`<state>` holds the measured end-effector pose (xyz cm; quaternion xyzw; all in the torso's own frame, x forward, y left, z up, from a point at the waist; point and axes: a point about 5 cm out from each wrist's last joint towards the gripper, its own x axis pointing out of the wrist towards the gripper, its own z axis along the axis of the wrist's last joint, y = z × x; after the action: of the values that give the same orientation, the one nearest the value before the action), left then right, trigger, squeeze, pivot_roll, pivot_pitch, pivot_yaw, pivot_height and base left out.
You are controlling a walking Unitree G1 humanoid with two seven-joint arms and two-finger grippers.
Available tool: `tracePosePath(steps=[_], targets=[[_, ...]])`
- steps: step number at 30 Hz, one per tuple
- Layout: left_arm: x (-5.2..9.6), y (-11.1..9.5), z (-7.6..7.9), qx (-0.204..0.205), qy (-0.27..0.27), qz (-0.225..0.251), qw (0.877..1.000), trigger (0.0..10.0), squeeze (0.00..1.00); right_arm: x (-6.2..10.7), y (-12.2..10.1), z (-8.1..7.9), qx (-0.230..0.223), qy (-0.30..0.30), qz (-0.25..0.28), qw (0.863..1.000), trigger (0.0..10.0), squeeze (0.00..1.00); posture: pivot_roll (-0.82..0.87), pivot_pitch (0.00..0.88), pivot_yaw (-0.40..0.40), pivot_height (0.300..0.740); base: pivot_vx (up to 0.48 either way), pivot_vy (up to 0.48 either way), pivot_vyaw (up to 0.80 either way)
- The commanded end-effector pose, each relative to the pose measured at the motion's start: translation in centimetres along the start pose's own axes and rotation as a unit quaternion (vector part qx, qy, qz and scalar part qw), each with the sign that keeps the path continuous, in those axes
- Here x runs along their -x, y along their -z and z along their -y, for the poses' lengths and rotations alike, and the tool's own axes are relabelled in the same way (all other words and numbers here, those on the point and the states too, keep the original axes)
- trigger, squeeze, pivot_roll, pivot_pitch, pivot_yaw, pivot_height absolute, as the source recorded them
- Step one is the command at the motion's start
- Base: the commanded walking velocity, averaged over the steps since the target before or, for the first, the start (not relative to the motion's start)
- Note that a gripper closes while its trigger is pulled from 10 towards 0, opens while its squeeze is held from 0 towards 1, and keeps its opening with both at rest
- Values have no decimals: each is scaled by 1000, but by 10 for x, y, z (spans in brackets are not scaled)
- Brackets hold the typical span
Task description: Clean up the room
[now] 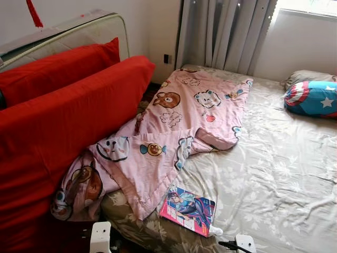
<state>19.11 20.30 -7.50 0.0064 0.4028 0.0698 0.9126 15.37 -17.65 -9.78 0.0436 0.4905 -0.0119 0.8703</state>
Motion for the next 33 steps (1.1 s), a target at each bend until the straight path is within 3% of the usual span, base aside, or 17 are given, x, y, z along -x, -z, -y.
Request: tracePosePath(steps=[1,26,33], targets=[[-14,-56,-4,17,18,19,999,10000,0,-2,-56,24,-55,14,79,995,10000,0,44,0,-75,740,0,0,0],[-13,-55,-5,1,27,23,999,10000,0,-1,-55,22,-65,9,93,994,10000,0,29,0,-55,740,0,0,0],[-12,-66,-3,18,35,78,996,10000,0,2,-68,23,-48,-1,155,987,10000,0,29,0,-72,740,0,0,0]])
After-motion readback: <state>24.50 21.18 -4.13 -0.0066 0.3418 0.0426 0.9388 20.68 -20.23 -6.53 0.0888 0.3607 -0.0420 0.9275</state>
